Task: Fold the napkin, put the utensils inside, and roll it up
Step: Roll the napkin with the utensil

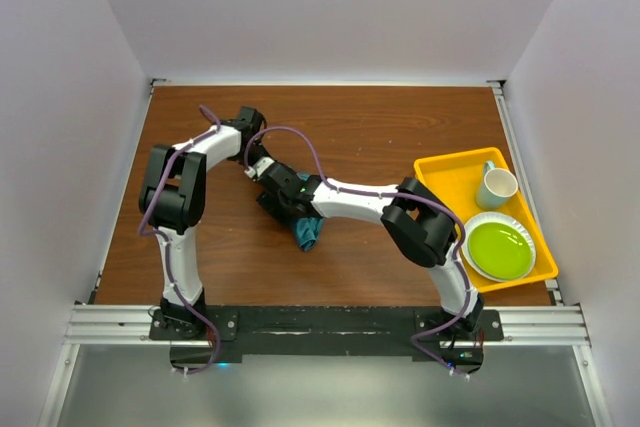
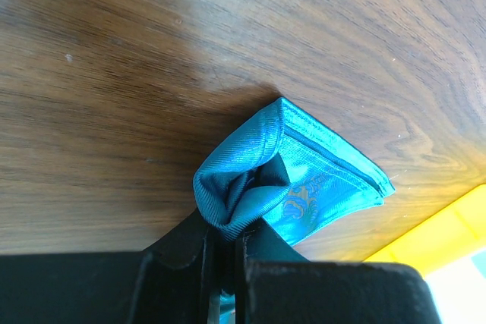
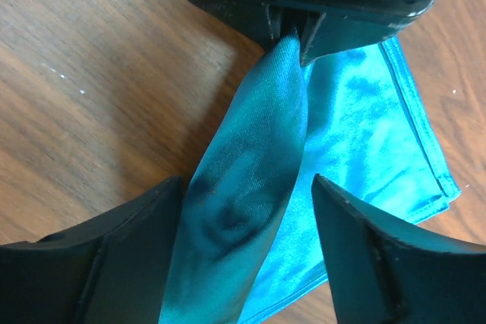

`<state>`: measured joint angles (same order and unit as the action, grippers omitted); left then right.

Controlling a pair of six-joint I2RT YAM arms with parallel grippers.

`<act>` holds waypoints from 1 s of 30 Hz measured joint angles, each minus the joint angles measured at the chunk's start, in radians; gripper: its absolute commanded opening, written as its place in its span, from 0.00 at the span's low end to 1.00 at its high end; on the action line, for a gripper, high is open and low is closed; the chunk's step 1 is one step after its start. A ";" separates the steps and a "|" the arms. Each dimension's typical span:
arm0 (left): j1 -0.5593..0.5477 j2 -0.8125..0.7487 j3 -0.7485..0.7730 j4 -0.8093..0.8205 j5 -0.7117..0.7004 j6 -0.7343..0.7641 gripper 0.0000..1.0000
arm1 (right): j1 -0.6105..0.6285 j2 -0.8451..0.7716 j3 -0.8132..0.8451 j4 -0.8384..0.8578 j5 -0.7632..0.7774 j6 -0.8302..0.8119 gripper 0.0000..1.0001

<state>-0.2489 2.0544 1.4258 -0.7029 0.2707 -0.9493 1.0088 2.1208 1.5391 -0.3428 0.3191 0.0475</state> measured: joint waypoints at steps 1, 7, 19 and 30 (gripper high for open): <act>0.000 0.000 0.001 -0.001 0.001 -0.001 0.00 | 0.000 0.000 -0.002 0.000 -0.005 0.003 0.76; 0.000 0.003 0.004 -0.005 0.003 -0.002 0.00 | 0.000 0.000 -0.003 -0.001 -0.040 0.033 0.70; 0.010 0.003 0.004 -0.017 0.006 0.018 0.00 | -0.027 0.019 0.008 0.005 -0.047 0.091 0.07; 0.022 -0.043 -0.030 0.093 0.010 0.176 0.61 | -0.202 0.005 -0.065 0.173 -0.482 0.204 0.00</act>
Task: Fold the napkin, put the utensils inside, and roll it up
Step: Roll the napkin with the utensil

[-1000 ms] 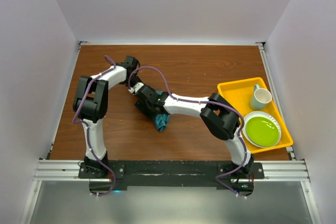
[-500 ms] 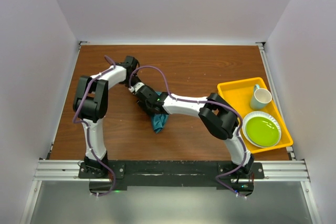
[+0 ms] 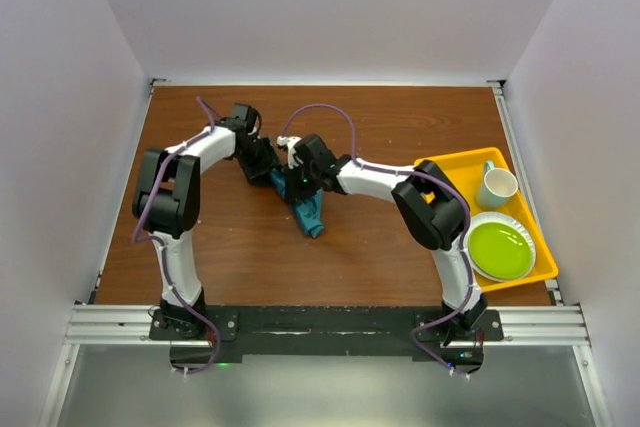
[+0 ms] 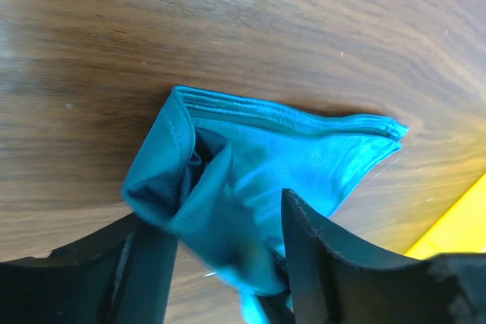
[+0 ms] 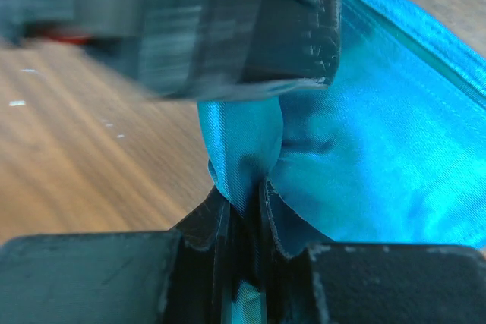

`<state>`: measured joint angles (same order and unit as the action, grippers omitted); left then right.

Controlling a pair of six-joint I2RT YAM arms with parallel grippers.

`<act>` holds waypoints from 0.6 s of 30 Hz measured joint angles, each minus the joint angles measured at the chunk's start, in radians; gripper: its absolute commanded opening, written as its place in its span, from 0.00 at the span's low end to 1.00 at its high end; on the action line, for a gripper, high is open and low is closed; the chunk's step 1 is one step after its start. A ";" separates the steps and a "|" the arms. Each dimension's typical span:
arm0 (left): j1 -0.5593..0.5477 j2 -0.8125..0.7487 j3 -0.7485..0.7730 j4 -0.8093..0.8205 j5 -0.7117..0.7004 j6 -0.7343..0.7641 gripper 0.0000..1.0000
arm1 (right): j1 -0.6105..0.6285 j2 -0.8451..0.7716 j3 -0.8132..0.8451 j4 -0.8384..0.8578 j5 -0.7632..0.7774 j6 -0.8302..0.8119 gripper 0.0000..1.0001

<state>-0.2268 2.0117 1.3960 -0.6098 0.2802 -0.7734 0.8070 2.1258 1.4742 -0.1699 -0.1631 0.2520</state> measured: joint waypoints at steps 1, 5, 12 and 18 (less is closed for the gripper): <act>0.000 -0.008 -0.005 0.004 -0.006 0.013 0.63 | -0.016 0.001 -0.010 0.018 -0.048 0.019 0.00; 0.003 -0.063 -0.033 0.038 -0.042 0.072 0.69 | -0.087 0.035 -0.035 0.115 -0.274 0.119 0.01; 0.010 -0.201 -0.076 0.101 -0.061 0.130 0.62 | -0.169 0.150 -0.036 0.283 -0.616 0.333 0.02; 0.011 -0.289 -0.196 0.227 -0.016 0.135 0.38 | -0.221 0.193 -0.071 0.379 -0.756 0.494 0.09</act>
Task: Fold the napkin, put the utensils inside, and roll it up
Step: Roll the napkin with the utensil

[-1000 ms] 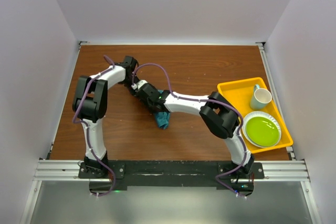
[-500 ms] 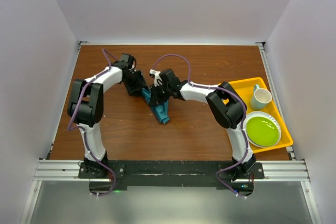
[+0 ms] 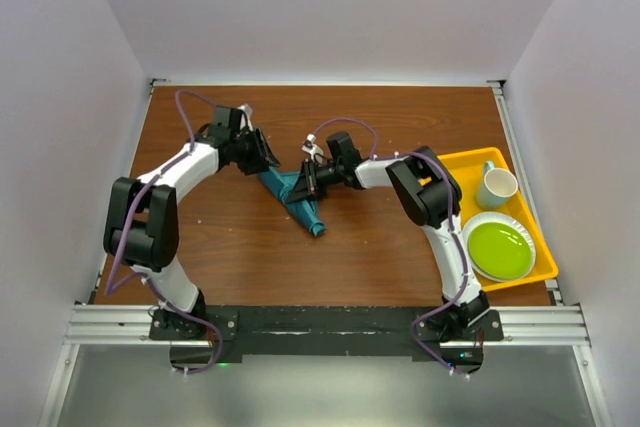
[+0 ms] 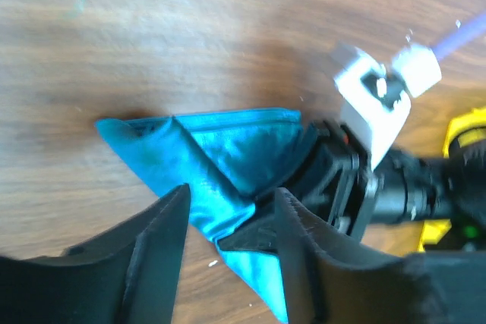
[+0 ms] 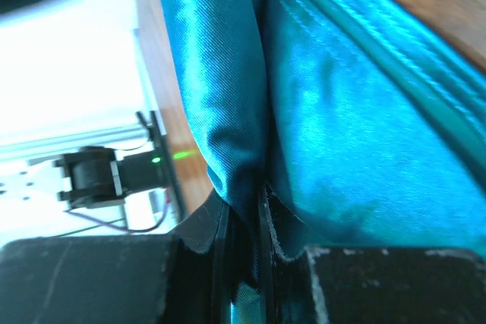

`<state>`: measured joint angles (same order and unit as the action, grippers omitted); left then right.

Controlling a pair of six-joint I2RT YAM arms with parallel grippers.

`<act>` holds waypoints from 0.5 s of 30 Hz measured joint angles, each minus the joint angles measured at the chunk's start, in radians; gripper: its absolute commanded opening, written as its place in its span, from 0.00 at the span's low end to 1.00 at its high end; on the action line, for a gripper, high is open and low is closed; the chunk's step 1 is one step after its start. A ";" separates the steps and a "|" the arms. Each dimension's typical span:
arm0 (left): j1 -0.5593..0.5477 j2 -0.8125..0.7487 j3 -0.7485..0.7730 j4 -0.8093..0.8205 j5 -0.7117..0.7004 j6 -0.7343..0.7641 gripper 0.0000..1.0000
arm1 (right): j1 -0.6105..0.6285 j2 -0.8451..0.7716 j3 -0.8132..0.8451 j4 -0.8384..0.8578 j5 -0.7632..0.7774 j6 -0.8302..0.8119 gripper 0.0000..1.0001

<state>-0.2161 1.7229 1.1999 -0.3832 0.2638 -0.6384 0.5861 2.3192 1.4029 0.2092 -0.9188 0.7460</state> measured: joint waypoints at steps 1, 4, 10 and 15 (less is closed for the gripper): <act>0.000 -0.010 -0.035 0.037 0.025 -0.004 0.30 | -0.006 0.008 0.000 0.010 -0.017 0.018 0.10; 0.000 -0.019 -0.131 0.154 0.101 -0.036 0.19 | -0.016 0.020 -0.002 0.032 -0.044 0.058 0.14; 0.000 0.013 -0.238 0.354 0.195 -0.103 0.05 | -0.023 0.020 -0.004 0.026 -0.046 0.080 0.25; 0.013 0.075 -0.238 0.395 0.197 -0.101 0.00 | -0.025 0.018 0.034 -0.072 -0.057 0.035 0.47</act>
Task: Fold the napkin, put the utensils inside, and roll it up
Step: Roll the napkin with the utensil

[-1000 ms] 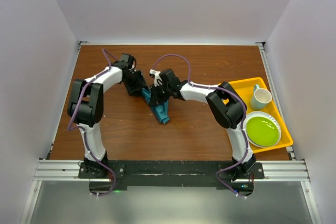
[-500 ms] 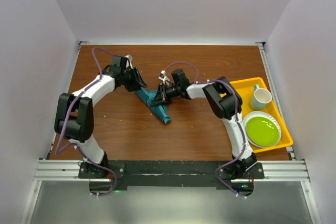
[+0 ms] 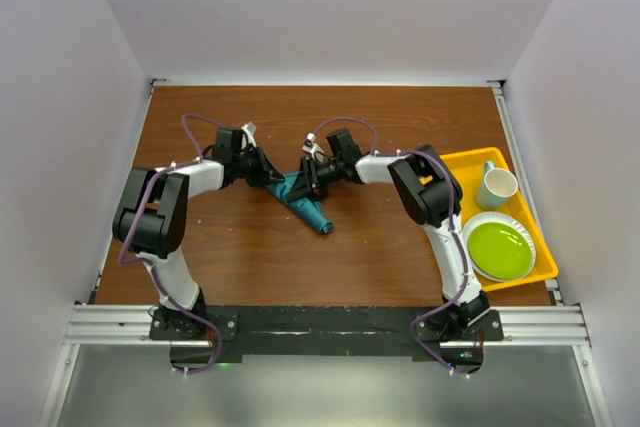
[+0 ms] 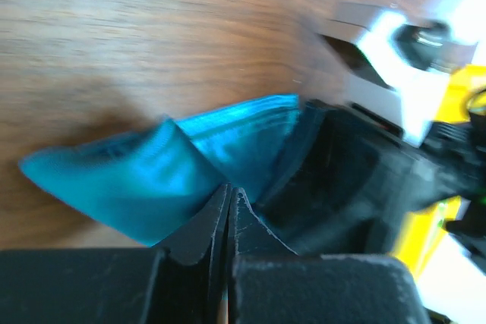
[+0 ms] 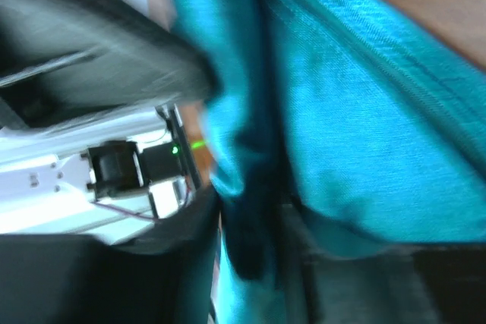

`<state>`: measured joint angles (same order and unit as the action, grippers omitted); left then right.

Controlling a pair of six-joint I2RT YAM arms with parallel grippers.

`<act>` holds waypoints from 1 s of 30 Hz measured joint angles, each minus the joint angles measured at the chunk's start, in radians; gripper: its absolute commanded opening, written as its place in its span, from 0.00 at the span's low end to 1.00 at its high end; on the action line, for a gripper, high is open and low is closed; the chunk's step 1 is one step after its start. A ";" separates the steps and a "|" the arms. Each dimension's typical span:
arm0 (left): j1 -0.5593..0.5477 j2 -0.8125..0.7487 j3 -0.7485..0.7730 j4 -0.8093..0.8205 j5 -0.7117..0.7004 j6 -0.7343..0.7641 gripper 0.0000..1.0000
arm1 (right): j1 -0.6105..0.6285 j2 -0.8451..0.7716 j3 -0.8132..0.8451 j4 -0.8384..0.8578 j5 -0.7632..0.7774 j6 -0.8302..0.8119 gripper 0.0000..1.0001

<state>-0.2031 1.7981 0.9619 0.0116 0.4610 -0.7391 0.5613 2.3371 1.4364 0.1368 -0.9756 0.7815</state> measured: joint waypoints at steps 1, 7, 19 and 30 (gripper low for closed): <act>0.004 0.013 0.000 0.002 -0.001 0.002 0.00 | 0.000 -0.003 0.019 -0.041 -0.005 -0.024 0.52; 0.020 0.065 0.000 0.011 0.010 0.024 0.00 | 0.003 -0.043 0.134 -0.354 0.072 -0.248 0.62; 0.020 0.074 0.015 0.005 0.026 0.080 0.00 | 0.000 -0.243 0.124 -0.750 0.443 -0.597 0.70; 0.023 0.097 0.061 -0.048 0.047 0.124 0.00 | -0.014 -0.358 -0.061 -0.772 0.549 -0.650 0.37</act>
<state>-0.1806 1.8950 1.0233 -0.0368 0.5079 -0.6147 0.5476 1.9789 1.3754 -0.6350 -0.4267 0.1310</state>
